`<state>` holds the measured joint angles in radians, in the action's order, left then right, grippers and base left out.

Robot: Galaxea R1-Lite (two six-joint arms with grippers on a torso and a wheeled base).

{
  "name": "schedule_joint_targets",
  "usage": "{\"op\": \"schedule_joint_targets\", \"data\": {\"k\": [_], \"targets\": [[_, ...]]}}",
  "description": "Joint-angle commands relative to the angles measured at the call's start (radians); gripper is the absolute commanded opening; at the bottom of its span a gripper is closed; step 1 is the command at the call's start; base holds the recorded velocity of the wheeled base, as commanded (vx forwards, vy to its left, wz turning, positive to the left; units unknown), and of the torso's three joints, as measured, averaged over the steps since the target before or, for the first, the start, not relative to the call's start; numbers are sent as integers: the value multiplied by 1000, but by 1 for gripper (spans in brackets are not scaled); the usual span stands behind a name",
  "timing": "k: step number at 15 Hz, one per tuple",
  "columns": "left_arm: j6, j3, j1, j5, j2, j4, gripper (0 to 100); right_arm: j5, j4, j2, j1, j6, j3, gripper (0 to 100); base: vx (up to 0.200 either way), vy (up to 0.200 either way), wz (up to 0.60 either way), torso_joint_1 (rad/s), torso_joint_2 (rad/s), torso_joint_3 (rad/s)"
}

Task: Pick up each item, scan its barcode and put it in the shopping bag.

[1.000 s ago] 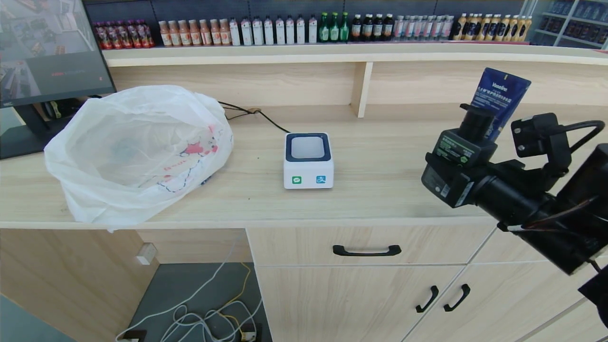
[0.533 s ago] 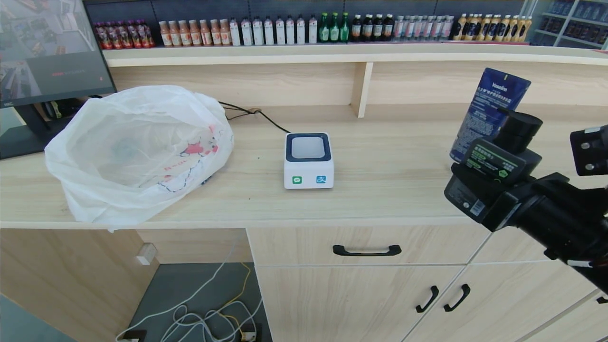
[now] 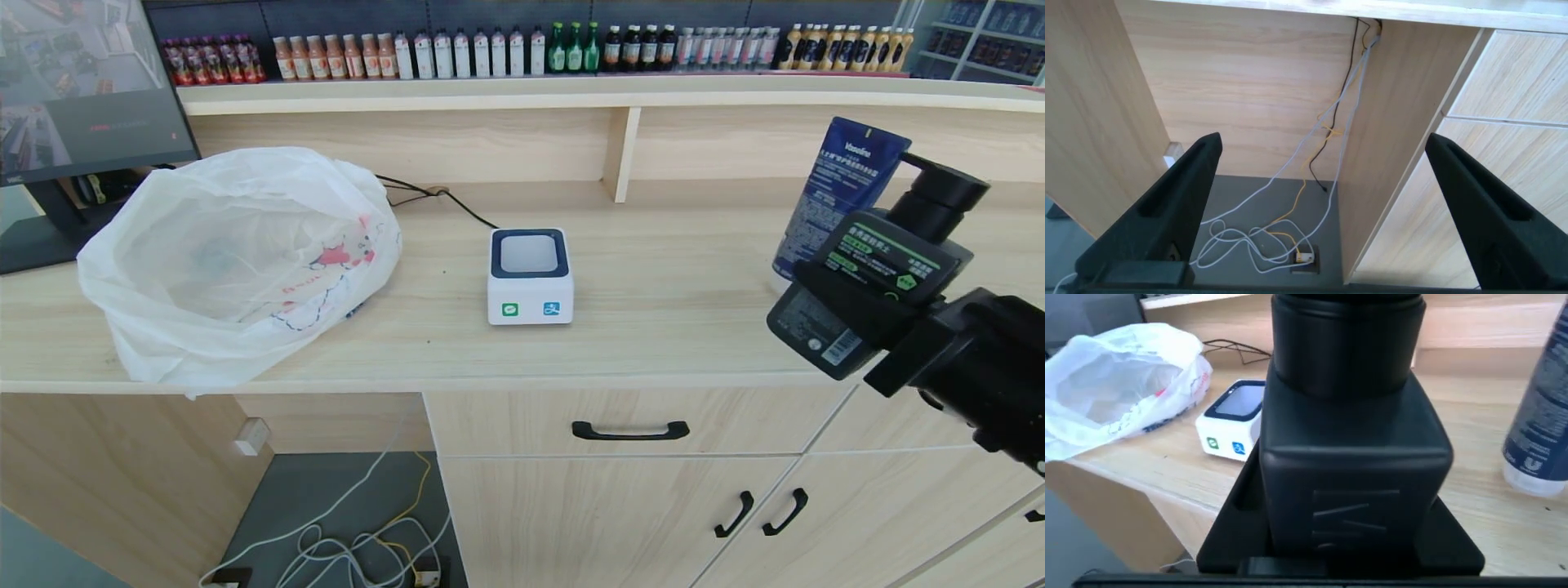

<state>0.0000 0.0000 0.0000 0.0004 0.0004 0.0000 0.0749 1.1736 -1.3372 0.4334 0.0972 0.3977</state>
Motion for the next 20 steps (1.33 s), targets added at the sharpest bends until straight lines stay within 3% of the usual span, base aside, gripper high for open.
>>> {"op": "schedule_joint_targets", "data": {"k": [1,5,6,8,10,14,17,20], "targets": [[0,0,0,0,0,0,100,92,3,3,1,39,-31,0,0,0,0,0,0,0],[0,0,0,0,0,0,100,296,4,6,28,196,-30,0,0,0,0,0,0,0],[0,0,0,0,0,0,100,342,6,6,88,243,-10,0,0,0,0,0,0,0],[0,0,0,0,0,0,100,353,23,10,229,378,43,0,0,0,0,0,0,0],[0,0,0,0,0,0,100,353,23,-25,323,424,86,0,0,0,0,0,0,0],[0,0,0,0,0,0,100,353,50,-131,380,532,179,0,0,0,0,0,0,0],[0,0,0,0,0,0,100,353,178,-218,378,584,213,0,0,0,0,0,0,0],[0,0,0,0,0,0,100,353,201,-240,381,616,227,0,0,0,0,0,0,0]]}}
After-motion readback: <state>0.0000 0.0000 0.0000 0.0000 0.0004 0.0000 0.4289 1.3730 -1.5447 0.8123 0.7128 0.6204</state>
